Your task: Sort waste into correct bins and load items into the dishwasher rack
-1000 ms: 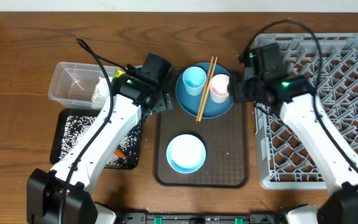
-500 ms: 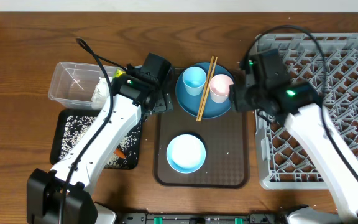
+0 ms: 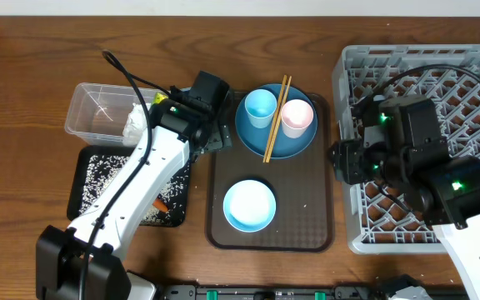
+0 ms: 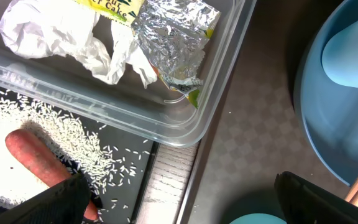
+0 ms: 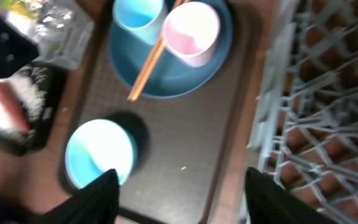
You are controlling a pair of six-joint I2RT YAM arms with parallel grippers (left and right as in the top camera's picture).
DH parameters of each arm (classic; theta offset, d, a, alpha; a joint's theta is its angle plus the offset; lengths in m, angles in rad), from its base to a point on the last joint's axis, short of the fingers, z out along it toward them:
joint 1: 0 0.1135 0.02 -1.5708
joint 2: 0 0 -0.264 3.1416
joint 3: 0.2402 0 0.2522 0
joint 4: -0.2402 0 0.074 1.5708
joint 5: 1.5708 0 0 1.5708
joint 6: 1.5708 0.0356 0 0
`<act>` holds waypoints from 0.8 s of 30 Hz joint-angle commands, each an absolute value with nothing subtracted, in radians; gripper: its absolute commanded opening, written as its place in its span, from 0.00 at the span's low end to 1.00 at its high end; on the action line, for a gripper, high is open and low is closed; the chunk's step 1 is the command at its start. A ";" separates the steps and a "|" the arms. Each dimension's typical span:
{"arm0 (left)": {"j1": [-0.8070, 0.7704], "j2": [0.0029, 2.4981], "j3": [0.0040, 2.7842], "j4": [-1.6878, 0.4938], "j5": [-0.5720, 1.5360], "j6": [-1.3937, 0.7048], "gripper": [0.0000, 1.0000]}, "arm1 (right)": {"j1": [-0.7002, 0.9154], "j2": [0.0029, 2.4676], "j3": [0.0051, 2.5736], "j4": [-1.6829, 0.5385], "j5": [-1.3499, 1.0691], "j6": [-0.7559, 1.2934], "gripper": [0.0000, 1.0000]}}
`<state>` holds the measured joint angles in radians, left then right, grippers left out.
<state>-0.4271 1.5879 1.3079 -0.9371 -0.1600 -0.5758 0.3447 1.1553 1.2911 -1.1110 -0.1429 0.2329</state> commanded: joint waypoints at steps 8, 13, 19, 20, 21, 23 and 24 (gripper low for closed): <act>-0.423 1.592 1.319 -0.941 -0.162 -0.576 0.98 | 0.401 1.177 1.271 -1.062 -0.216 0.331 0.52; -0.423 1.592 1.319 -0.941 -0.162 -0.576 0.98 | 0.450 1.216 1.217 -0.967 -0.145 0.482 0.42; -0.423 1.592 1.319 -0.941 -0.162 -0.576 0.98 | 0.486 1.306 1.135 -0.805 -0.123 0.591 0.40; -0.423 1.592 1.319 -0.941 -0.162 -0.577 0.98 | 0.492 1.328 1.122 -0.774 -0.123 0.599 0.41; -0.423 1.592 1.319 -0.941 -0.162 -0.576 0.98 | 0.495 1.348 1.111 -0.748 -0.124 0.606 0.41; -0.423 1.592 1.319 -0.941 -0.162 -0.576 0.98 | 0.501 1.394 1.093 -0.706 -0.124 0.615 0.41; -0.423 1.592 1.319 -0.941 -0.162 -0.576 0.98 | 0.504 1.417 1.089 -0.693 -0.124 0.617 0.41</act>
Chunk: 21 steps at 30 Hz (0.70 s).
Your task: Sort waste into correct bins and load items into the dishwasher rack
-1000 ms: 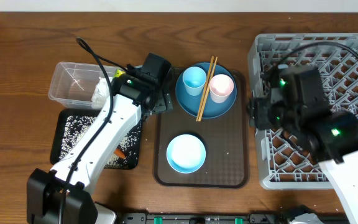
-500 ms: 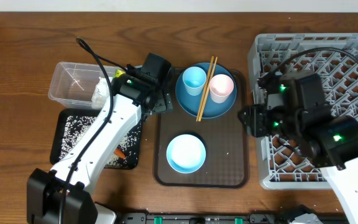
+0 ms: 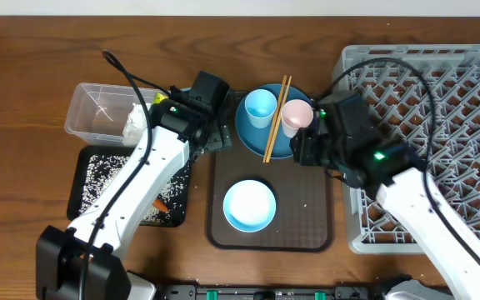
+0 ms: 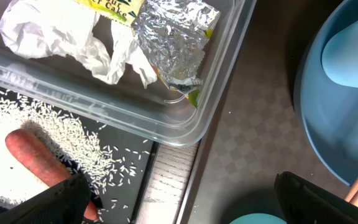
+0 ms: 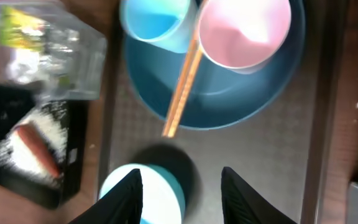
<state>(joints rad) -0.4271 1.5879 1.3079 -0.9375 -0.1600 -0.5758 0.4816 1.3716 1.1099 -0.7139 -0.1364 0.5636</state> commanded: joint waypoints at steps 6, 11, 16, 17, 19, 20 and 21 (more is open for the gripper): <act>-0.423 1.592 1.319 -0.941 -0.162 -0.576 0.98 | 0.500 1.494 1.089 -0.677 -0.124 0.569 0.44; -0.423 1.592 1.319 -0.941 -0.162 -0.577 0.98 | 0.479 1.408 1.116 -0.696 -0.125 0.514 0.45; -0.423 1.592 1.319 -0.941 -0.162 -0.576 0.98 | 0.456 1.252 1.117 -0.757 -0.123 0.476 0.47; -0.423 1.592 1.319 -0.941 -0.162 -0.576 0.98 | 0.445 1.215 1.117 -0.782 -0.120 0.462 0.47; -0.423 1.592 1.319 -0.941 -0.162 -0.577 0.98 | 0.425 1.163 1.117 -0.826 -0.107 0.453 0.48; -0.423 1.592 1.319 -0.941 -0.162 -0.576 0.98 | 0.414 1.138 1.117 -0.850 -0.102 0.450 0.48; -0.423 1.592 1.319 -0.941 -0.162 -0.576 0.98 | 0.399 1.110 1.117 -0.875 -0.101 0.441 0.48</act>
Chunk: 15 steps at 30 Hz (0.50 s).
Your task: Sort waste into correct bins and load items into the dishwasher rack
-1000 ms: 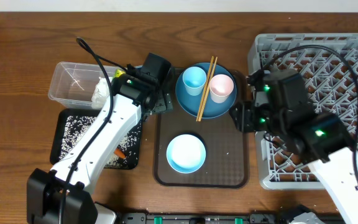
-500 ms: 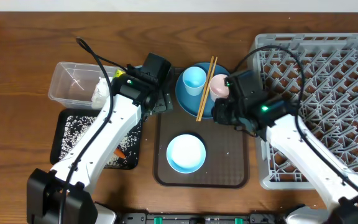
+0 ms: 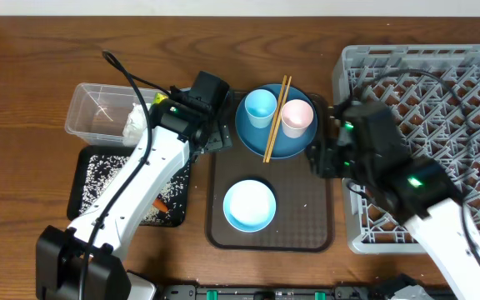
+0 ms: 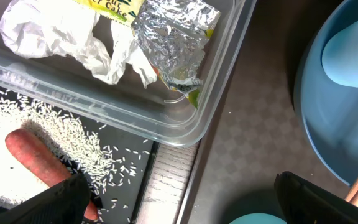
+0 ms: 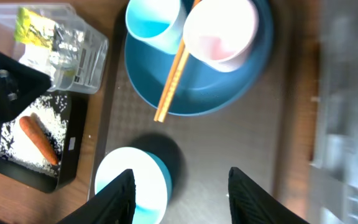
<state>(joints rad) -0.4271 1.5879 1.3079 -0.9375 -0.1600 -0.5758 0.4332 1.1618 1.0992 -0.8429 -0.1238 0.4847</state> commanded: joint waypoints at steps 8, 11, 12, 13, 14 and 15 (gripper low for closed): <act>-0.423 1.592 1.319 -0.835 -0.147 -0.580 0.98 | 0.302 0.929 1.117 -1.018 -0.101 0.378 0.49; -0.423 1.592 1.318 -0.799 0.002 -0.580 0.98 | 0.281 0.886 1.117 -1.081 -0.074 0.350 0.50; -0.424 1.594 1.317 -0.783 0.057 -0.580 0.98 | 0.276 0.873 1.117 -1.100 -0.049 0.350 0.51; -0.427 1.596 1.315 -0.765 0.097 -0.580 1.00 | 0.274 0.864 1.117 -1.115 -0.025 0.350 0.51; -0.433 1.597 1.312 -0.742 0.130 -0.581 0.95 | 0.274 0.859 1.117 -1.123 -0.003 0.350 0.51; -0.440 1.601 1.311 -0.714 0.152 -0.582 0.91 | 0.273 0.855 1.117 -1.127 0.016 0.350 0.52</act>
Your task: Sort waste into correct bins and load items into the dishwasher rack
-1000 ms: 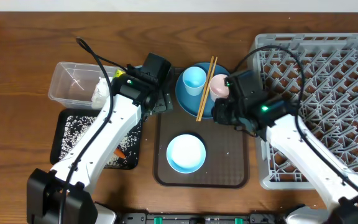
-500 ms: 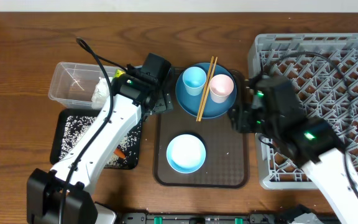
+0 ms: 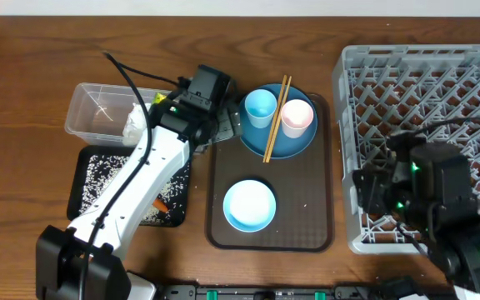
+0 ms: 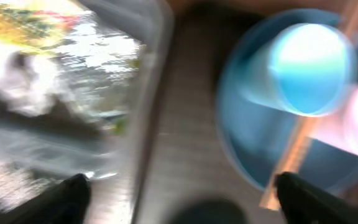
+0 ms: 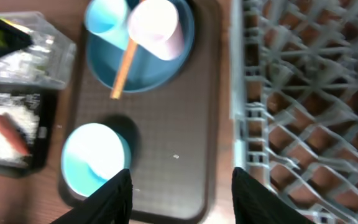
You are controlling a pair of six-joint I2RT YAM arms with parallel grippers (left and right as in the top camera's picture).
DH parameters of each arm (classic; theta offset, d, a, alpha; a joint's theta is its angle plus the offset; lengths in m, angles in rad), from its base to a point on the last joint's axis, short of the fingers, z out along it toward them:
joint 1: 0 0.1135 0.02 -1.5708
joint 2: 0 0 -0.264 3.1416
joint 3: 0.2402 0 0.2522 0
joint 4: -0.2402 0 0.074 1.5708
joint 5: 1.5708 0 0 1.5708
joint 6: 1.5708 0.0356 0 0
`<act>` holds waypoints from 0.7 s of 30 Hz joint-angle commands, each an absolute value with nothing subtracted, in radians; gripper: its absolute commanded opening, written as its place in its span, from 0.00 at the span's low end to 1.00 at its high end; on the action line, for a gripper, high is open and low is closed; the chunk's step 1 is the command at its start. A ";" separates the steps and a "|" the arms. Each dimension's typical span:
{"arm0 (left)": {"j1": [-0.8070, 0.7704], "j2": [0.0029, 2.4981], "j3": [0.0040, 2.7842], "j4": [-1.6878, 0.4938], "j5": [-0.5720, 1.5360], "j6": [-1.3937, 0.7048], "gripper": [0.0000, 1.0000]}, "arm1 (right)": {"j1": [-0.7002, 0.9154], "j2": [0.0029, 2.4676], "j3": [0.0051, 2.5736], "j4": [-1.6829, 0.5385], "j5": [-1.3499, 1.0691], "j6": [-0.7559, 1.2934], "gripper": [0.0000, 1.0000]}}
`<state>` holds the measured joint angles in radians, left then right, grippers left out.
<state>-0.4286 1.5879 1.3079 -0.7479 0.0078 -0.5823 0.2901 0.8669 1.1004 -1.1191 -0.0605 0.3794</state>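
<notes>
On a brown tray point(image 3: 307, 218), a blue plate point(image 3: 294, 143) holds a blue cup point(image 3: 260, 106), a pink cup point(image 3: 297, 117) and chopsticks point(image 3: 274, 118). A blue bowl point(image 3: 249, 205) sits on the tray's near half. My left gripper point(image 4: 182, 199) is open and empty at the plate's left rim; its view is blurred, showing the blue cup point(image 4: 303, 62). My right gripper point(image 5: 182, 196) is open and empty at the front left of the grey dishwasher rack point(image 3: 473, 75), with the bowl point(image 5: 95, 155) to its left.
A clear bin point(image 3: 98, 112) with foil and paper waste stands at the left. In front of it a black tray point(image 3: 98, 179) holds scattered rice and an orange-red stick of food. The left arm lies across both.
My left gripper has moved right, from over the clear bin's corner to the blue plate's left rim. My right gripper has drawn back from the tray's right edge to the rack's front left.
The left gripper hung open over the clear bin's corner at all three earlier moments, and only now has shifted towards the plate. The right gripper was at the rack's left edge, then beside the pink cup, then at the tray's right edge, now at the rack, always empty.
</notes>
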 commanded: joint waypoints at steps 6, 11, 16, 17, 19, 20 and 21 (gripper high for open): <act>-0.496 1.621 1.311 -0.529 0.142 -0.588 0.77 | 0.273 0.855 1.117 -1.141 0.031 0.349 0.53; -0.496 1.644 1.311 -0.454 0.025 -0.630 0.71 | 0.273 0.856 1.116 -1.180 0.035 0.339 0.54; -0.497 1.726 1.311 -0.446 -0.012 -0.685 0.71 | 0.273 0.856 1.116 -1.190 0.065 0.335 0.55; -0.497 1.748 1.311 -0.444 -0.012 -0.694 0.70 | 0.273 0.856 1.116 -1.189 0.071 0.335 0.55; -0.497 1.797 1.311 -0.428 -0.008 -0.698 0.66 | 0.273 0.856 1.116 -1.187 0.083 0.335 0.55; -0.497 1.819 1.311 -0.419 -0.008 -0.697 0.66 | 0.273 0.856 1.116 -1.186 0.083 0.335 0.55; -0.497 1.832 1.311 -0.410 -0.008 -0.697 0.65 | 0.273 0.856 1.116 -1.186 0.083 0.335 0.55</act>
